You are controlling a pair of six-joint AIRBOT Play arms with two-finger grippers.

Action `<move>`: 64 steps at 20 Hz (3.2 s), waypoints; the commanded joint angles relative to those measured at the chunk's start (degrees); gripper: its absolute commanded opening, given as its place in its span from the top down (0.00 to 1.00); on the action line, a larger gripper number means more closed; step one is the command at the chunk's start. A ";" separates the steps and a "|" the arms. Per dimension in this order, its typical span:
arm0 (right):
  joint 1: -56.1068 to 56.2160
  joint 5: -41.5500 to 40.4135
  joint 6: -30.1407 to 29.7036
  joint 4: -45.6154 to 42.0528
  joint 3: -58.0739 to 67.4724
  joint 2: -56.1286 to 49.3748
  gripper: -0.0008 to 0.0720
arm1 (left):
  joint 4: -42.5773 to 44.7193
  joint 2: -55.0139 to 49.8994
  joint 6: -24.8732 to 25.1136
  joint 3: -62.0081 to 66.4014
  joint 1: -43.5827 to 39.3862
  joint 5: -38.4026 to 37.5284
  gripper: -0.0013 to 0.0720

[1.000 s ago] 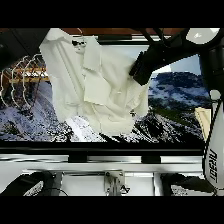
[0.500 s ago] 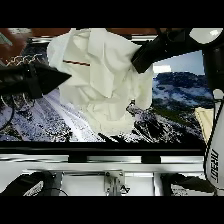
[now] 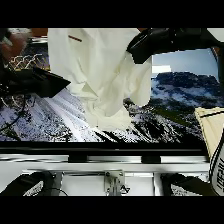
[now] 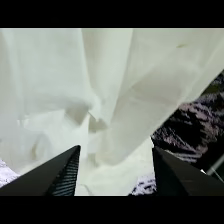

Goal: Fold the shirts.

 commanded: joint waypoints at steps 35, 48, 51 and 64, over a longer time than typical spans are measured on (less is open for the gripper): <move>-48.48 -9.49 33.09 -47.87 0.04 12.20 0.89 | 6.67 -0.39 -6.86 3.89 0.11 6.10 0.27; -63.93 -13.79 33.57 -49.11 0.04 6.05 0.89 | 6.16 1.53 -10.47 4.26 0.11 6.14 0.27; -66.10 -16.92 33.62 -49.29 0.04 3.85 0.89 | 6.19 1.97 -13.31 5.79 0.11 6.10 0.27; -83.01 -24.33 40.98 -42.01 2.62 1.81 0.89 | 0.50 1.95 -14.93 10.01 0.00 3.08 0.29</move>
